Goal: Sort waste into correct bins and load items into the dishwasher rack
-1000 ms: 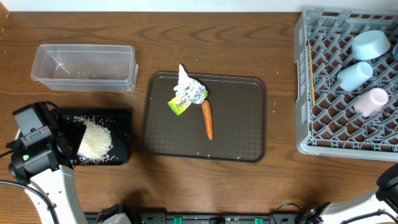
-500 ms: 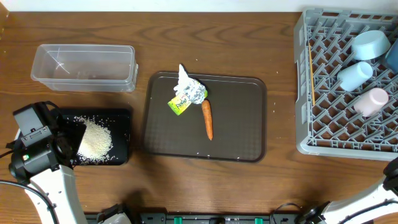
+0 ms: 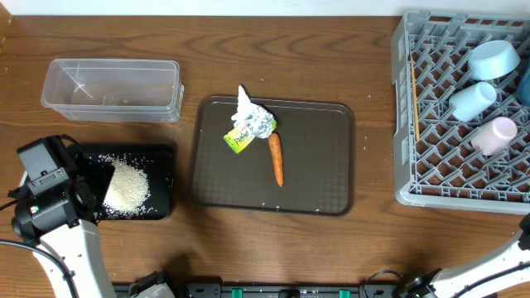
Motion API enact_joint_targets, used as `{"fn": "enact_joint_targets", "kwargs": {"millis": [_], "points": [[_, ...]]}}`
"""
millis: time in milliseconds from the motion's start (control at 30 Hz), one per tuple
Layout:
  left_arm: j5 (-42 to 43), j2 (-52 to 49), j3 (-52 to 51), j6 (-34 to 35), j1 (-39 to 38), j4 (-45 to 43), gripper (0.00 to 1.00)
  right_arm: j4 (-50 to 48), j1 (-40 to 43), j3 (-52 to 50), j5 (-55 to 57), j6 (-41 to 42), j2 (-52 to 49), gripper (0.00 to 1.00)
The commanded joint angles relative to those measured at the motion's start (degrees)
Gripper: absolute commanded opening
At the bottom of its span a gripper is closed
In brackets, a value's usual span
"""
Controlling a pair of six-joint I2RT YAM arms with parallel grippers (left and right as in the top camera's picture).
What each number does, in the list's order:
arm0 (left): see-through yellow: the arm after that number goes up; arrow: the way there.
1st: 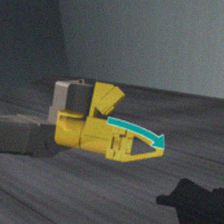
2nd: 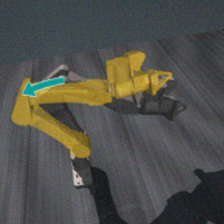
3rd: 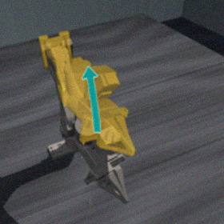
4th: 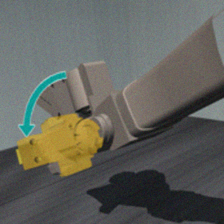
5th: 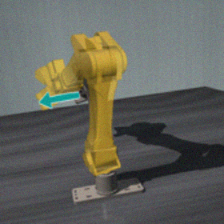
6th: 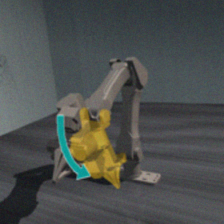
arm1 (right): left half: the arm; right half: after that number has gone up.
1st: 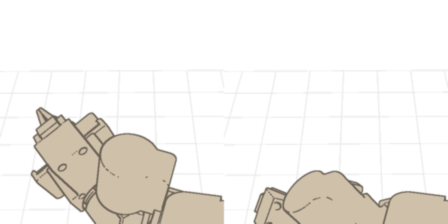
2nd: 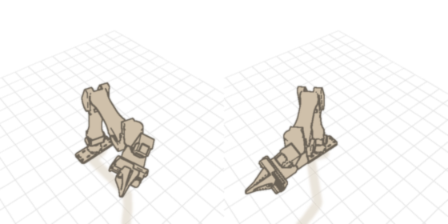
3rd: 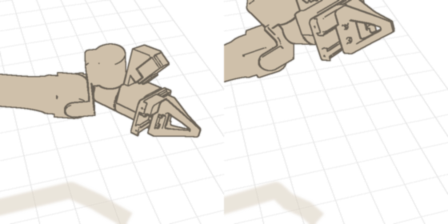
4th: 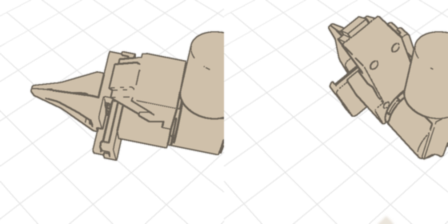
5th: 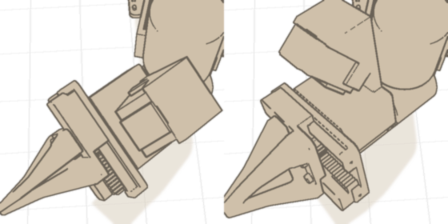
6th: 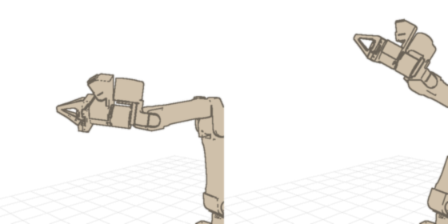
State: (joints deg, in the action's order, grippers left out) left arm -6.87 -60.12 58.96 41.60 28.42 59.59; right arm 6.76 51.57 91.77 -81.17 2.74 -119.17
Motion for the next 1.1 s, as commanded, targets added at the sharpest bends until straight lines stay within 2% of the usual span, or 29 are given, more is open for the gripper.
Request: {"fn": "enact_joint_targets", "kwargs": {"millis": [0,200,300,533,633,667,733,900,967,1000,1067], "points": [[-1.16,-0.11,0.79,0.28,0.33,0.15,0.99,1.44,2.08,0.02,3.13,3.85,-1.51,0.08],[-1.16,-0.11,0.79,0.28,0.33,0.15,0.99,7.37,3.72,0.04,10.4,4.59,-1.46,0.07],[-1.16,-0.11,0.79,0.28,0.33,0.15,0.99,8.57,4.46,0.04,13.73,6.19,-1.03,0.1],[-1.16,-0.11,0.79,0.28,0.33,0.15,0.99,16.35,4.59,0.04,25.33,6.47,4.81,0.25],[-1.16,-0.11,0.79,0.28,0.33,0.15,0.99,19.26,4.24,0.04,30.75,7.65,9.53,0.43],[-1.16,-0.11,0.79,0.28,0.33,0.15,0.99,19.78,4.15,0.04,32.13,9.2,11.39,0.61],[-1.16,-0.11,0.79,0.28,0.33,0.15,0.99,19.91,4.07,0.04,32.48,12.07,14.53,0.73],[-1.16,-0.11,0.79,0.28,0.33,0.15,0.99,21.99,2.89,0.04,31.17,18.71,24.24,0.78],[-1.16,-0.11,0.79,0.28,0.33,0.15,0.99,22.67,1.84,0.04,29.62,19.45,28.06,0.86],[-1.16,-0.11,0.79,0.28,0.33,0.15,0.99,23.12,1.29,0.04,29.44,19.58,29.81,0.99],[-1.16,-0.11,0.79,0.28,0.33,0.15,0.99,24.94,-0.17,0.04,29.51,19.78,33.81,0.99]]}}
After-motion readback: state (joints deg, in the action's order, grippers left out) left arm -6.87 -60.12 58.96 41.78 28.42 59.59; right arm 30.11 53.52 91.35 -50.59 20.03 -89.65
